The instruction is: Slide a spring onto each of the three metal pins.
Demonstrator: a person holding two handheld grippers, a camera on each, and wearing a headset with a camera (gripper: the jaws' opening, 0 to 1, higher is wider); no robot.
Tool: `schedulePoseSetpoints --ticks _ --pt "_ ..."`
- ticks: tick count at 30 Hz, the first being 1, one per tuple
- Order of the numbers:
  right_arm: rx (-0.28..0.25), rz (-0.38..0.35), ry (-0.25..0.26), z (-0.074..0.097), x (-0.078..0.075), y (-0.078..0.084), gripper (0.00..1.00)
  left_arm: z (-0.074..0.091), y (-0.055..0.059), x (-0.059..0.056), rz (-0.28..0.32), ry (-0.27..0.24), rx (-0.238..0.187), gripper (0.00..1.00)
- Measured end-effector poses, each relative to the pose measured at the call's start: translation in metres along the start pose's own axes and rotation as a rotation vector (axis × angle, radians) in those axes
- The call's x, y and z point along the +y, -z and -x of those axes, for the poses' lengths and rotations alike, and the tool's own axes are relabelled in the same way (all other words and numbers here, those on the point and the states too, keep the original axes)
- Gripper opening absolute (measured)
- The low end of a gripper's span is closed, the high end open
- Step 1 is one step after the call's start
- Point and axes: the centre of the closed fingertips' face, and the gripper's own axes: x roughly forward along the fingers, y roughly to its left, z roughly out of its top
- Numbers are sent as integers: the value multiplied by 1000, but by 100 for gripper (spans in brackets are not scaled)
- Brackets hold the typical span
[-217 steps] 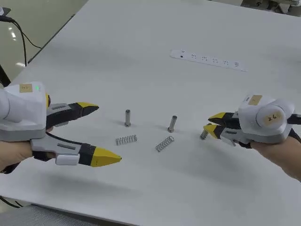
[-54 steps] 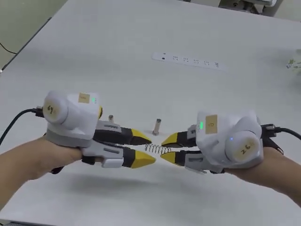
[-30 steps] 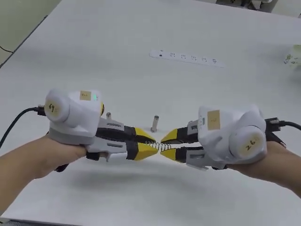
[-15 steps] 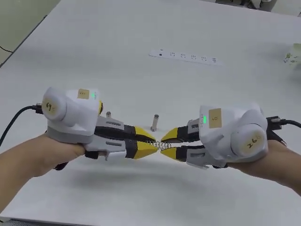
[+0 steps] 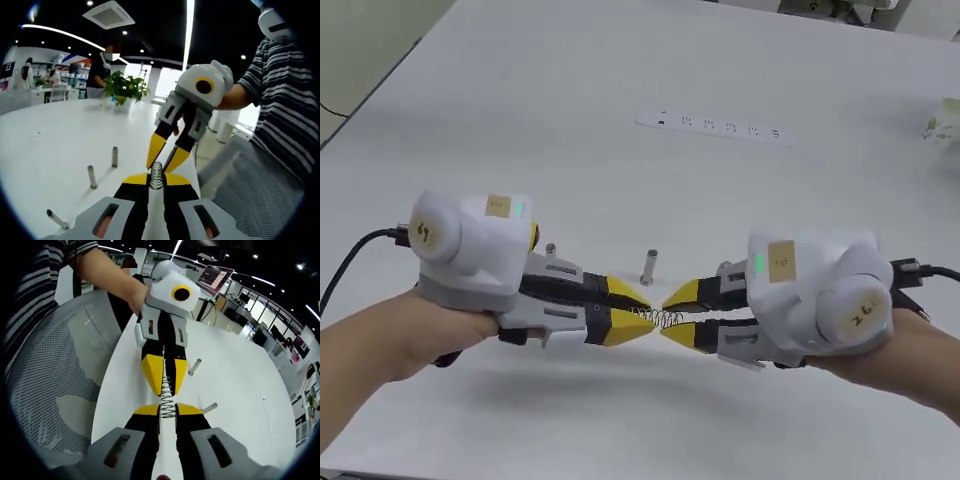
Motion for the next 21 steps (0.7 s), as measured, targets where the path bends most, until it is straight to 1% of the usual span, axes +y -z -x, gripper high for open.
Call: schedulePoseSetpoints --ticks 9,15,21 --pt "17 -26 4 2 -1 12 11 0 -2 -2 -3 8 2 2" --pt "11 -23 -3 3 2 11 8 0 -1 -3 -3 12 9 2" --pt "7 -7 -5 4 3 10 8 0 1 -4 -3 17 17 2"
